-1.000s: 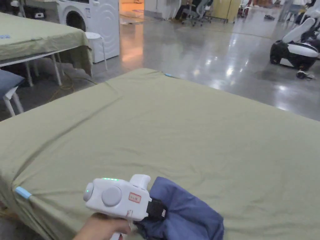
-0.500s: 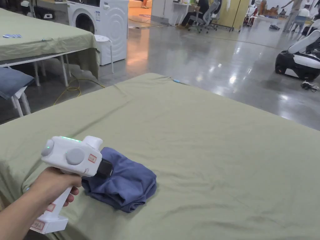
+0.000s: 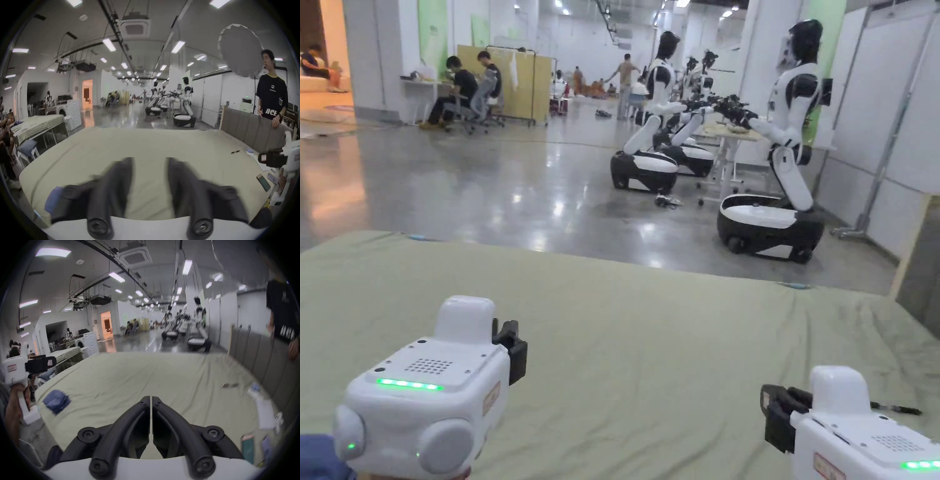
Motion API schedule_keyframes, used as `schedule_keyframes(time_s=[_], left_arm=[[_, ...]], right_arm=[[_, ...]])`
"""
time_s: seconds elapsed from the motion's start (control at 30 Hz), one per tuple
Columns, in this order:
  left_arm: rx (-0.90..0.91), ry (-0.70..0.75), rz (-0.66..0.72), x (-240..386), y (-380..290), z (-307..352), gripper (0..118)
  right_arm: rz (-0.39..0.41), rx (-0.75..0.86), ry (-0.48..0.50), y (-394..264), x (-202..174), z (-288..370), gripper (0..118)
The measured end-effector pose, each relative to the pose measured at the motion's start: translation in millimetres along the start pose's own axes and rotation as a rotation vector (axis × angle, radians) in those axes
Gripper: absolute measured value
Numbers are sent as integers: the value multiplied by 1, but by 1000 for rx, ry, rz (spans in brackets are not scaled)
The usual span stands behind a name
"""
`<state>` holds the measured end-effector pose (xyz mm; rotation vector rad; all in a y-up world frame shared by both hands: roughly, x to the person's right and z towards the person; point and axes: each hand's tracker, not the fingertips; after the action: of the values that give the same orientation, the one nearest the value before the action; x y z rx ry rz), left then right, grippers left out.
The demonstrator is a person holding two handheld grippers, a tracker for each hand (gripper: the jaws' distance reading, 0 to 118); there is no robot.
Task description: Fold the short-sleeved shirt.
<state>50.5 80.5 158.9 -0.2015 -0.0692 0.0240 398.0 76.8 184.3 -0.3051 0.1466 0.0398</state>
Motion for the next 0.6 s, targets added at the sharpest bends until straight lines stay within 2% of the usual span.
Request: schedule_keyframes(time_s=[0.03,0.1,0.2,0.3,0.37,0.4,0.43,0.47,0.5,0.53,0.6], left_arm=[[30,-10,-4,21,3,0,8],[67,-105,22,59,12,1,8],[61,-162,-63,98,24,8,8],[72,-124,-85,112,31,16,9],[81,-120,-59,110,35,19,11],[81,-120,-51,109,37,20,18],[81,-122,-52,108,38,20,36],[81,-121,-55,108,39,21,46],[76,-110,-61,108,39,20,56],[84,-100,-62,107,39,21,70],[117,-82,-53,103,36,24,74]], right_arm=[[8,26,-29,9,5,0,4],[12,85,-52,24,13,3,4],[67,148,-90,32,21,12,4],[-15,151,-100,35,28,22,4],[-17,143,-96,34,30,24,4],[-14,140,-101,32,31,24,4],[-12,137,-98,31,32,23,4],[-15,132,-92,29,33,23,5],[-22,128,-90,28,34,22,12],[-29,123,-91,27,34,21,25],[-44,111,-80,25,34,17,55]])
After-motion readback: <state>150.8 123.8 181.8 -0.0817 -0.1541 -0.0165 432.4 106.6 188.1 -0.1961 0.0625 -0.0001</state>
